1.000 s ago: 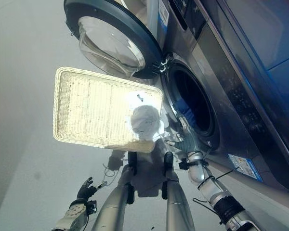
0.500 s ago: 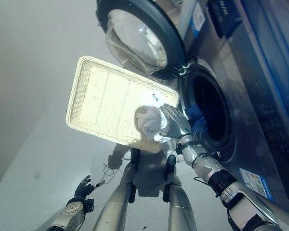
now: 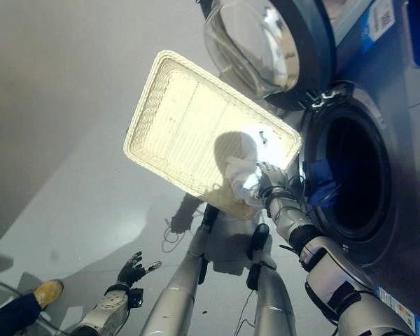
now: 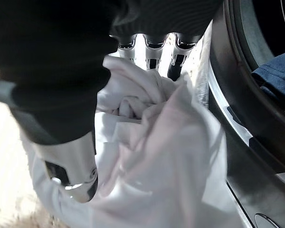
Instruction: Put the clothes into the washing machine.
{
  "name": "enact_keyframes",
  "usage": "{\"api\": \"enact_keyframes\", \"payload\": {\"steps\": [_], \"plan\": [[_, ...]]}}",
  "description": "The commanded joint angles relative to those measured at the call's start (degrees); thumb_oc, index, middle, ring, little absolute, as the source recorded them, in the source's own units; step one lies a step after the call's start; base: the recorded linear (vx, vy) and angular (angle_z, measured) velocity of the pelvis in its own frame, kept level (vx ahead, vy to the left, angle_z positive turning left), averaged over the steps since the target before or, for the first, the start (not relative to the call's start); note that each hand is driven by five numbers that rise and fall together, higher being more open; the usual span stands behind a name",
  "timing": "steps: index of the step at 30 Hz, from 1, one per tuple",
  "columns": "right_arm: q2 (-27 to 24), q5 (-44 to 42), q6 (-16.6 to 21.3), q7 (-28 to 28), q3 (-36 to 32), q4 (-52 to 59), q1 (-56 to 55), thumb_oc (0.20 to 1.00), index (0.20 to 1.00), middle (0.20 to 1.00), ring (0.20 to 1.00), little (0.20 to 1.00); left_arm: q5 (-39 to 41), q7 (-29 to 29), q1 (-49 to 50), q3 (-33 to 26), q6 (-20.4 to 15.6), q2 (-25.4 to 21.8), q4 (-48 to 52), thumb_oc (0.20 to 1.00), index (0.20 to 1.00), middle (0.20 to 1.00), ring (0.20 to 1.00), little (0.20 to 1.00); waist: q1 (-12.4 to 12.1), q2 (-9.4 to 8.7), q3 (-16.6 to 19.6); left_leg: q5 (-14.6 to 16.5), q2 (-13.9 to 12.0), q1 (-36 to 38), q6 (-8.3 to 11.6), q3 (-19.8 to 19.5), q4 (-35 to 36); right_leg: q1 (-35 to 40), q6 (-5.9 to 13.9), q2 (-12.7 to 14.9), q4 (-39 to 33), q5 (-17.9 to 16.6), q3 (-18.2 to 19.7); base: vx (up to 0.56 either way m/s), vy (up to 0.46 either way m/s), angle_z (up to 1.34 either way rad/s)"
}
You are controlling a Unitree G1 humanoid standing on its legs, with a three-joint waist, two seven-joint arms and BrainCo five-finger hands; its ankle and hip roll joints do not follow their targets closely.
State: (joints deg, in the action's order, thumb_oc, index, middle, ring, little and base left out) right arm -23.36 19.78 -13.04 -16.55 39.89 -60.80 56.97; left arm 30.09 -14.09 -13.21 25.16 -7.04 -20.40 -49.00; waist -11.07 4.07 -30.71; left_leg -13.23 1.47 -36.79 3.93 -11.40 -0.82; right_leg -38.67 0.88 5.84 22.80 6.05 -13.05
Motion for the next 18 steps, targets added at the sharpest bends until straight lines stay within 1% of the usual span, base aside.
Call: {"api": "enact_keyframes", "payload": {"steps": [1,2,3,4,5,6,7,10,12,14,15,16,17,18], "plan": [[-4.30,0.65,-6.56,7.14,-0.26,-2.77,-1.12,1.000,1.000,1.000,1.000,1.000,-0.11,-0.30,-1.02,1.54,-0.63,0.68,2.69,1.000,1.000,1.000,1.000,1.000,-0.63,3.37,0.92,4.65,4.58,-2.50,-2.51,4.98,-5.80,-1.27,4.02,-0.07,-7.65,-10.10,-0.51,0.02,-0.075,0.05],[-4.42,1.32,-7.15,8.87,-0.07,-3.41,-0.77,1.000,1.000,1.000,1.000,1.000,-0.10,-0.57,-0.92,1.80,-0.46,0.55,3.47,1.000,1.000,1.000,1.000,1.000,-0.80,3.59,0.92,4.56,4.63,-2.88,-2.54,4.86,-5.82,-1.68,3.95,-0.10,-7.49,-10.08,-0.59,0.02,-0.098,0.06],[-4.65,2.35,-8.00,12.62,0.37,-4.43,-0.13,1.000,1.000,1.000,1.000,1.000,-0.19,-1.02,-0.77,2.25,-0.13,0.23,4.89,1.000,1.000,1.000,1.000,1.000,-1.09,3.99,0.92,4.38,4.72,-3.51,-2.57,4.65,-5.83,-2.40,3.84,-0.14,-7.22,-10.05,-0.67,0.02,-0.096,0.11],[-4.78,3.36,-8.14,16.50,0.89,-5.27,0.39,0.749,0.749,0.749,0.749,0.749,-0.44,-1.25,-0.78,2.70,0.28,-0.07,5.94,1.000,1.000,1.000,1.000,1.000,-1.34,4.40,0.92,4.20,4.84,-3.85,-2.63,4.50,-5.71,-2.91,3.75,-0.14,-7.07,-10.08,-0.72,0.02,-0.126,0.12],[-5.12,3.06,-7.16,18.09,1.68,-6.03,0.88,0.200,0.200,0.200,0.200,0.200,-0.23,-1.39,-0.87,3.40,0.84,-0.92,7.29,1.000,1.000,1.000,1.000,1.000,-1.50,4.82,0.92,4.11,4.94,-4.30,-2.71,4.21,-5.88,-3.52,3.54,-0.28,-6.62,-9.91,-0.59,0.01,-0.104,0.14],[-5.27,2.43,-6.25,17.30,1.69,-6.09,1.00,0.200,0.200,0.200,0.200,0.200,-0.11,-1.39,-0.88,3.56,1.04,-1.22,7.70,1.000,1.000,1.000,1.000,1.000,-1.54,4.97,0.92,4.09,5.01,-4.31,-2.78,4.13,-5.91,-3.65,3.47,-0.36,-6.45,-9.87,-0.53,0.01,-0.067,0.11],[-5.27,2.43,-6.25,17.30,1.69,-6.10,1.00,0.200,0.200,0.200,0.200,0.200,-0.11,-1.39,-0.88,3.56,1.04,-1.23,7.70,1.000,1.000,1.000,1.000,1.000,-1.54,4.98,0.92,4.09,5.01,-4.31,-2.78,4.13,-5.92,-3.65,3.47,-0.36,-6.45,-9.87,-0.53,0.01,-0.045,0.10],[-5.57,0.69,-2.96,13.16,0.85,-5.55,2.37,0.200,0.200,0.200,0.200,0.200,-0.81,-1.10,-0.33,3.47,1.39,-1.65,8.71,1.000,1.000,1.000,1.000,1.000,-1.52,5.33,0.92,4.21,4.86,-4.24,-2.85,4.36,-6.09,-4.14,3.39,-0.74,-5.84,-9.76,-0.18,0.00,-0.049,0.05],[-6.06,-2.41,-0.13,8.98,0.00,-4.51,2.29,0.200,0.200,0.200,0.200,0.200,-0.74,-1.40,0.19,3.35,1.59,-1.73,9.20,1.000,1.000,1.000,1.000,1.000,-1.15,5.08,0.92,4.23,4.69,-3.76,-2.78,4.72,-5.92,-3.79,3.36,-1.09,-6.32,-10.04,0.06,0.00,0.000,0.00],[-6.40,-6.14,1.89,6.85,-0.92,-3.56,2.37,0.200,0.200,0.200,0.200,0.200,-0.82,-1.50,0.41,3.21,1.76,-1.71,9.40,1.000,1.000,1.000,1.000,1.000,-0.80,4.87,0.92,4.39,4.52,-3.46,-2.68,4.97,-6.01,-3.55,3.36,-1.26,-6.57,-10.16,0.28,0.00,0.000,0.00],[-6.66,-12.40,3.41,5.38,-1.77,-2.24,2.19,0.200,0.200,0.200,0.200,0.200,-0.81,-1.65,0.71,3.05,1.75,-1.70,9.55,1.000,1.000,1.000,1.000,1.000,-0.43,4.67,0.92,4.51,4.34,-3.29,-2.64,5.27,-6.09,-3.46,3.33,-1.44,-6.73,-10.28,0.48,0.00,0.000,0.00],[-6.76,-21.64,6.13,4.37,-4.06,0.67,1.42,0.200,0.200,0.200,0.200,0.200,-0.85,-1.94,1.00,2.66,2.03,-1.58,9.73,1.000,1.000,1.000,1.000,1.000,0.17,4.36,0.92,4.68,4.11,-2.92,-2.48,5.56,-6.26,-3.20,3.24,-1.69,-6.86,-10.32,0.90,0.00,0.000,0.00],[-6.76,-23.03,6.51,4.10,-4.75,1.66,1.14,0.200,0.200,0.200,0.200,0.200,-0.75,-2.00,1.07,2.55,2.11,-1.53,9.75,1.000,1.000,1.000,1.000,1.000,0.30,4.30,0.92,4.75,4.04,-2.77,-2.45,5.66,-6.28,-3.12,3.23,-1.72,-6.87,-10.29,0.99,0.01,0.031,-0.03],[-6.77,-27.29,7.79,3.90,-5.90,3.11,0.64,0.200,0.200,0.200,0.200,0.200,-0.86,-2.04,1.17,2.36,2.21,-1.44,9.76,1.000,1.000,1.000,1.000,1.000,0.56,4.18,0.92,4.86,3.92,-2.53,-2.40,5.82,-6.31,-2.99,3.19,-1.78,-6.91,-10.27,1.14,0.01,0.043,-0.04]]}}
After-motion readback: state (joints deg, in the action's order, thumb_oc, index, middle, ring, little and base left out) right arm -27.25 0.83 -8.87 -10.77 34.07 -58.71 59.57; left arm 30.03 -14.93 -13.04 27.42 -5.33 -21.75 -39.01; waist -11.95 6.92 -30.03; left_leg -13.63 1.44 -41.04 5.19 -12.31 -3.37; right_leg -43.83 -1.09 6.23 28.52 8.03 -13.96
